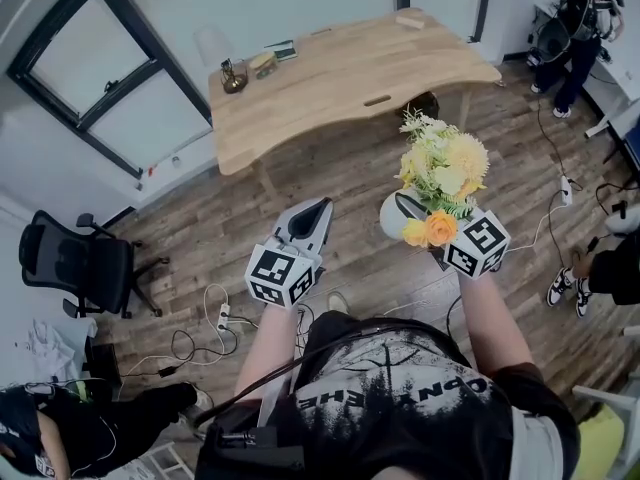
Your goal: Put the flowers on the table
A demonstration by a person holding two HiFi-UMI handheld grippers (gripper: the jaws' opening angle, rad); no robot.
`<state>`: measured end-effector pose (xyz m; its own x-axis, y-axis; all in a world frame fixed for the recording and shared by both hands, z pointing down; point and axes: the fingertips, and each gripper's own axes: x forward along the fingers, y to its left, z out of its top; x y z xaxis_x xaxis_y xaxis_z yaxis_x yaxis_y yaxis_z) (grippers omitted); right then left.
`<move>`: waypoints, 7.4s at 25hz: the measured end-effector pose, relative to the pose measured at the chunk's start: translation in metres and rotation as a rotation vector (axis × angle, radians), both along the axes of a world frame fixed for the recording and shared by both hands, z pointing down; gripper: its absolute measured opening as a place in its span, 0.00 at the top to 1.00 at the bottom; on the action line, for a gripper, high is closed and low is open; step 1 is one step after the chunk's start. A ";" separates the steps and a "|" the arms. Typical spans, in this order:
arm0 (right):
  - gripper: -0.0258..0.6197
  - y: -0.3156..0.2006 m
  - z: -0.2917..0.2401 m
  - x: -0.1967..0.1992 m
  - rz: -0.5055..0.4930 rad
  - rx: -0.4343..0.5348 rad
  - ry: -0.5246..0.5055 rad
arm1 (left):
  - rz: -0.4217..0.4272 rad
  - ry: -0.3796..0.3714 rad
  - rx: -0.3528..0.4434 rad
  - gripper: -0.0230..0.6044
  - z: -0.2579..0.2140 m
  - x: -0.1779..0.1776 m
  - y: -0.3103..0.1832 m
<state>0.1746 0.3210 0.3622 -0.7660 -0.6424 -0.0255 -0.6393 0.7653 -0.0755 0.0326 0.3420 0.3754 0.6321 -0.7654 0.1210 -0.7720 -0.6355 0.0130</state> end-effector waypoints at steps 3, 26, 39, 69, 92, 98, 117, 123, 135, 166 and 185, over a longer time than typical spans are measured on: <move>0.58 -0.001 0.005 0.003 0.002 -0.006 -0.005 | 0.001 0.001 -0.005 0.94 0.004 0.001 0.000; 0.58 -0.145 0.007 -0.044 0.074 -0.009 -0.009 | 0.052 0.016 -0.040 0.94 0.028 -0.053 -0.143; 0.58 -0.262 0.014 -0.134 0.140 -0.024 -0.022 | 0.127 0.014 -0.081 0.94 0.042 -0.136 -0.268; 0.58 -0.439 0.038 -0.137 0.107 -0.092 0.019 | 0.068 0.035 -0.119 0.94 0.066 -0.151 -0.436; 0.58 -0.648 0.030 -0.101 -0.122 -0.072 0.024 | -0.148 0.014 -0.083 0.94 0.055 -0.106 -0.614; 0.58 -0.673 0.043 -0.112 -0.114 -0.078 0.020 | -0.145 -0.023 -0.074 0.94 0.058 -0.114 -0.638; 0.58 -0.736 0.114 -0.195 -0.014 -0.050 0.080 | -0.021 -0.052 -0.117 0.94 0.092 -0.167 -0.684; 0.58 -0.758 0.170 -0.224 0.005 -0.068 0.110 | -0.011 -0.071 -0.161 0.94 0.121 -0.183 -0.692; 0.58 -0.786 0.212 -0.255 -0.005 -0.043 0.110 | 0.016 -0.064 -0.221 0.94 0.158 -0.181 -0.703; 0.45 -0.769 0.215 -0.251 0.029 -0.052 0.152 | 0.024 -0.050 -0.266 0.94 0.173 -0.183 -0.669; 0.45 -0.689 0.179 -0.174 -0.042 -0.137 0.236 | 0.015 -0.006 -0.172 0.94 0.120 -0.141 -0.653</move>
<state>0.0006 -0.3676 0.5411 -0.7666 -0.5950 0.2415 -0.6193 0.7844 -0.0332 -0.1081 -0.3105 0.4957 0.6425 -0.7233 0.2531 -0.7626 -0.6360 0.1184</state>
